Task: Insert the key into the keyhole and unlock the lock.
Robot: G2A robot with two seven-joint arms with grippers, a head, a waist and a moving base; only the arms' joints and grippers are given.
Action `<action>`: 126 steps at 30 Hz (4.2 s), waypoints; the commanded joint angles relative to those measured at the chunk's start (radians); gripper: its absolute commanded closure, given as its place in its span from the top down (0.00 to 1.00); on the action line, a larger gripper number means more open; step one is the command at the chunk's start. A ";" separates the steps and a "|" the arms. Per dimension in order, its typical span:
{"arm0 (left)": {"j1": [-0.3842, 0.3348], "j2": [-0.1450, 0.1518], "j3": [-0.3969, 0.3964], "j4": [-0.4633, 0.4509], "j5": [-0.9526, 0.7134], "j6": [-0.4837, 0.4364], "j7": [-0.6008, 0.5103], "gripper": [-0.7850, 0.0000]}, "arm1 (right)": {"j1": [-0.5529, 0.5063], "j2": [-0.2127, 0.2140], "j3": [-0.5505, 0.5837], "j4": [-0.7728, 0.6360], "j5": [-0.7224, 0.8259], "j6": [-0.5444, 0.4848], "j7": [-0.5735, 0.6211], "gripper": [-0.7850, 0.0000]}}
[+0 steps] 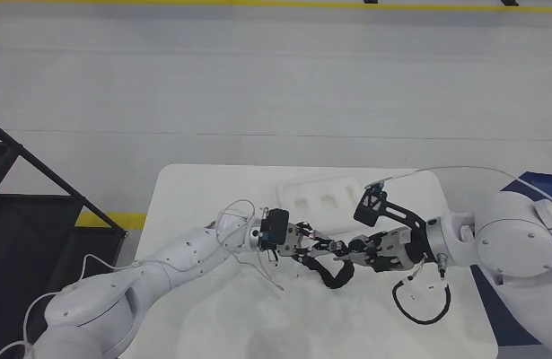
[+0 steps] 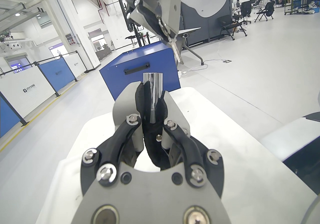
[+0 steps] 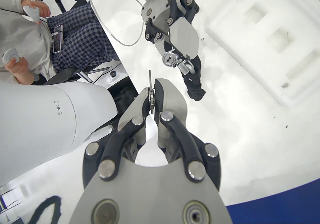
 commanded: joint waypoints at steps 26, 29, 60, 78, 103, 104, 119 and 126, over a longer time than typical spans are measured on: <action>0.094 0.039 -0.161 -0.166 0.115 0.081 -0.212 0.00 | -0.078 0.019 0.064 -0.060 -0.109 0.314 -0.048 0.00; 0.101 0.042 -0.176 -0.175 0.120 0.073 -0.224 0.00 | -0.078 0.020 0.063 -0.064 -0.114 0.315 -0.048 0.00; 0.165 0.049 -0.293 -0.277 0.220 0.056 -0.383 0.00 | -0.024 0.020 -0.006 -0.039 -0.176 0.372 0.000 0.00; 0.201 0.038 -0.331 -0.271 0.199 0.032 -0.286 0.00 | 0.000 0.007 -0.036 0.019 -0.092 0.358 -0.064 0.00; 0.220 -0.003 -0.339 -0.130 0.141 -0.015 -0.033 0.00 | -0.014 0.004 0.035 0.097 0.121 0.119 -0.162 1.00; 0.219 -0.006 -0.338 -0.120 0.132 -0.029 -0.023 0.00 | -0.011 0.005 0.042 0.091 0.115 0.068 -0.160 1.00; 0.207 0.001 -0.337 -0.123 -0.264 -0.368 -0.335 0.00 | -0.090 0.035 0.093 0.120 -0.102 -0.532 -0.245 1.00; 0.202 -0.003 -0.305 -0.087 -0.373 -0.388 -0.399 0.00 | -0.147 0.037 0.120 0.137 -0.165 -0.575 -0.365 1.00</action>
